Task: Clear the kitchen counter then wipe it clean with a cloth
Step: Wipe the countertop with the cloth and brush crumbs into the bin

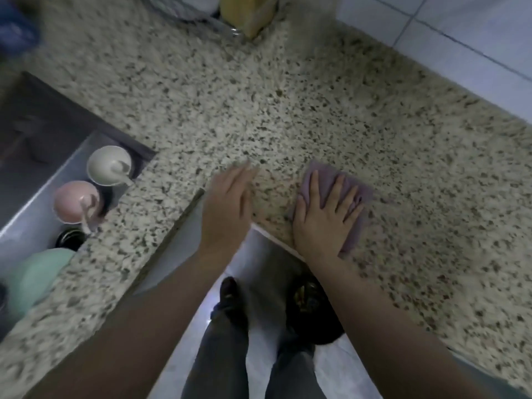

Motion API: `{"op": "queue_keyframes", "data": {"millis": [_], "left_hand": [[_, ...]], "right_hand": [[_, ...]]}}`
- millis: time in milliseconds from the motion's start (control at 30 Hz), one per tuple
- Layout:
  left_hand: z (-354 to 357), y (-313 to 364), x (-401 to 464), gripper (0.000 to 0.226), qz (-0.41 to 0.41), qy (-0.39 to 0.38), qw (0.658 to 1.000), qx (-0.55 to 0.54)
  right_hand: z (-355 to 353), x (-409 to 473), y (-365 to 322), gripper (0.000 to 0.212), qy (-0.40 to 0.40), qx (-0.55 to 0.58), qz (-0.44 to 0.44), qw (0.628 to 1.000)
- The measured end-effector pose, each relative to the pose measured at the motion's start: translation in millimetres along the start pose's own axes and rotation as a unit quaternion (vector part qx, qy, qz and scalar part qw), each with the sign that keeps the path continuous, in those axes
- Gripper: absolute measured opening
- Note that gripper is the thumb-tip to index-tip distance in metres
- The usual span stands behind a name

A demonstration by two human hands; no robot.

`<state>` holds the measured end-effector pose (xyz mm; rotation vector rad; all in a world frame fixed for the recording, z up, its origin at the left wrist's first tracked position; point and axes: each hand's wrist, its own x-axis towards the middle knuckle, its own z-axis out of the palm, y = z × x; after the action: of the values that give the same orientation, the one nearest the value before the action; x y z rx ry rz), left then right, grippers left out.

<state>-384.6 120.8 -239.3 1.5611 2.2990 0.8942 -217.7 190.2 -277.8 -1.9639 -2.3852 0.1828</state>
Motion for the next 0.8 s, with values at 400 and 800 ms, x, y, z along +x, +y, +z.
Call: {"op": "queue_keyframes", "data": {"millis": [400, 800], "left_hand": [[-82, -164, 3, 0.042, -0.175, 0.001, 0.984, 0.039], [-92, -143, -7, 0.042, -0.199, 0.072, 0.975, -0.072]], "right_hand": [[33, 40, -244, 0.060, -0.017, 0.016, -0.232, 0.972], [13, -4, -226, 0.028, 0.028, 0.217, -0.432, 0.875]]}}
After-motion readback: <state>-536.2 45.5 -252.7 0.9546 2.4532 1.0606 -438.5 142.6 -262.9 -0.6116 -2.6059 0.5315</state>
